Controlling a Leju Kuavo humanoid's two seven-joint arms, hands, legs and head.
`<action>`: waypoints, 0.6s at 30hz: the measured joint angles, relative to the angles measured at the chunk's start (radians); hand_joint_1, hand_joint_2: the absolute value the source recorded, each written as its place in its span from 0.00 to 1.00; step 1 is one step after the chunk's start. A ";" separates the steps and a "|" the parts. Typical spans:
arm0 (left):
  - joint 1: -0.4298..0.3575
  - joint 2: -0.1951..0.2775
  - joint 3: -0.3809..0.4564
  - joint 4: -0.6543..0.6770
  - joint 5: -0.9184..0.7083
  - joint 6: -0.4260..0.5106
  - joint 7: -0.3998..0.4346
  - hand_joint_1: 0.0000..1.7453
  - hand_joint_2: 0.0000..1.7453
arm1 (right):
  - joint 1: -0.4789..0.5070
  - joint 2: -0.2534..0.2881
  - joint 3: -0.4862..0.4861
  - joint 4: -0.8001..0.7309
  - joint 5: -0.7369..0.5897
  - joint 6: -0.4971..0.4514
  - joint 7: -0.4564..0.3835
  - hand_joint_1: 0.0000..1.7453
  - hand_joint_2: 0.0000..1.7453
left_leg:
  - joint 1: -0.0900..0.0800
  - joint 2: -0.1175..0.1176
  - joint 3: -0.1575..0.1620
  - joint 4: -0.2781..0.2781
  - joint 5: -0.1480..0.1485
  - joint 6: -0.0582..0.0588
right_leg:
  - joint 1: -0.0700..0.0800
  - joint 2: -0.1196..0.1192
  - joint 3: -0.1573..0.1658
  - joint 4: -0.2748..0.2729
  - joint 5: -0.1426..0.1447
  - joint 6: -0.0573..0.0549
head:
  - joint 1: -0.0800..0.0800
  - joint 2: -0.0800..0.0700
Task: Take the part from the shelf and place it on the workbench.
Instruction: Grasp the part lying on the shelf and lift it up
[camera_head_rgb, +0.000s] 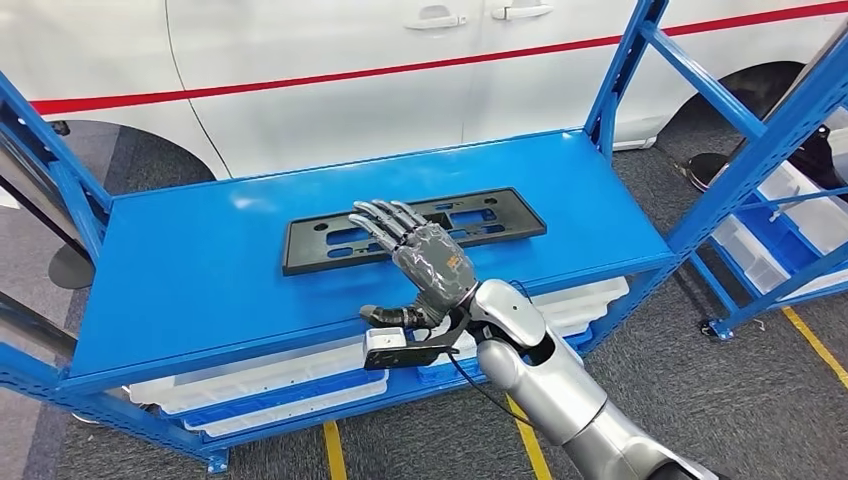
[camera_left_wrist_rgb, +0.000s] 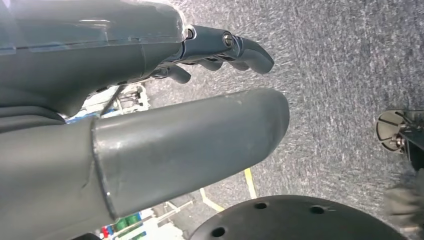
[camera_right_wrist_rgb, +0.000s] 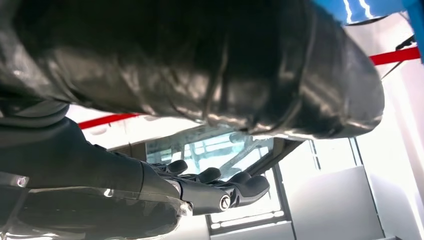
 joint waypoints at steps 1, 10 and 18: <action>0.000 -0.001 0.000 0.000 0.001 0.000 0.000 0.00 0.00 | -0.007 0.001 0.001 0.007 0.001 0.000 0.002 0.00 0.50 | -0.002 -0.001 0.007 0.001 -0.007 -0.003 | 0.005 -0.001 0.024 -0.064 0.031 -0.009 | 0.000 0.000; -0.005 -0.002 0.000 0.003 0.029 -0.003 -0.013 0.00 0.00 | -0.046 0.018 0.034 0.080 0.001 0.029 0.006 0.00 1.00 | -0.005 0.004 0.041 -0.029 -0.007 -0.007 | 0.009 0.002 0.082 -0.167 0.040 -0.012 | 0.000 0.000; -0.004 -0.002 0.000 0.003 0.037 -0.003 -0.016 0.00 0.00 | -0.058 0.022 0.067 0.132 0.009 0.048 0.006 0.00 1.00 | -0.002 0.005 0.048 -0.040 -0.018 -0.015 | 0.014 0.000 0.082 -0.160 0.031 -0.022 | 0.000 0.000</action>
